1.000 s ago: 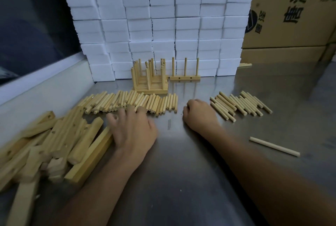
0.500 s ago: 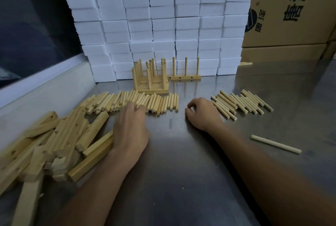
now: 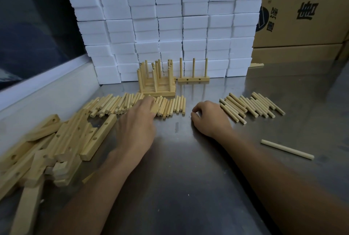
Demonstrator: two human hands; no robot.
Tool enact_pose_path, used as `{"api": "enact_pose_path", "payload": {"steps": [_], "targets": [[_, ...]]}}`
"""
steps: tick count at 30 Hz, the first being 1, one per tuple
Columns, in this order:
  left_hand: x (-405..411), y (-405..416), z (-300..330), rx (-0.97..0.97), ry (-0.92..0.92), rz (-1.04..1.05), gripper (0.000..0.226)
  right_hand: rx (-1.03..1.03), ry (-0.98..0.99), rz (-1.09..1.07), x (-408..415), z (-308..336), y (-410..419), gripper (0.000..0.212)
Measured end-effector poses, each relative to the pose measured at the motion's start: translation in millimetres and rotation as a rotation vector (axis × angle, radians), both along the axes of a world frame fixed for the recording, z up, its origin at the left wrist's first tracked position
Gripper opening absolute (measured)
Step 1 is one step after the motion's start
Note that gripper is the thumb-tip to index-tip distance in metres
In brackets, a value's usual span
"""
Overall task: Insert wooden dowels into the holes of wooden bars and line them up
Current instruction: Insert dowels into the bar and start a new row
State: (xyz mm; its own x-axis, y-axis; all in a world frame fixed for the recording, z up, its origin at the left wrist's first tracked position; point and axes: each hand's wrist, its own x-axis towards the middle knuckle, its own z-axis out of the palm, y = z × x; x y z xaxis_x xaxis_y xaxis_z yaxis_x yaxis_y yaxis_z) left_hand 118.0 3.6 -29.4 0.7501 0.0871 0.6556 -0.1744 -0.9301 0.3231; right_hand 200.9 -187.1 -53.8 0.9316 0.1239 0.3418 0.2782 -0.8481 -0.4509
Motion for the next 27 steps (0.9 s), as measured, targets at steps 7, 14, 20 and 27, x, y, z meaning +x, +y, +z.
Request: {"api": "enact_pose_path", "payload": {"steps": [7, 14, 20, 27], "targets": [[3, -14, 6, -0.981, 0.208, -0.216, 0.015, 0.367, -0.039, 0.241, -21, 5, 13, 0.009], [1, -13, 7, -1.202, 0.357, -0.364, 0.038, 0.974, 0.386, 0.385, -37, 21, 26, 0.018], [1, -14, 7, -1.217, 0.419, -0.402, 0.018, 1.035, 0.497, 0.57, -35, 21, 24, 0.036], [2, -14, 2, -1.072, 0.587, -0.473, 0.021, 1.148, 0.458, 0.43, -33, 16, 24, 0.03]]}}
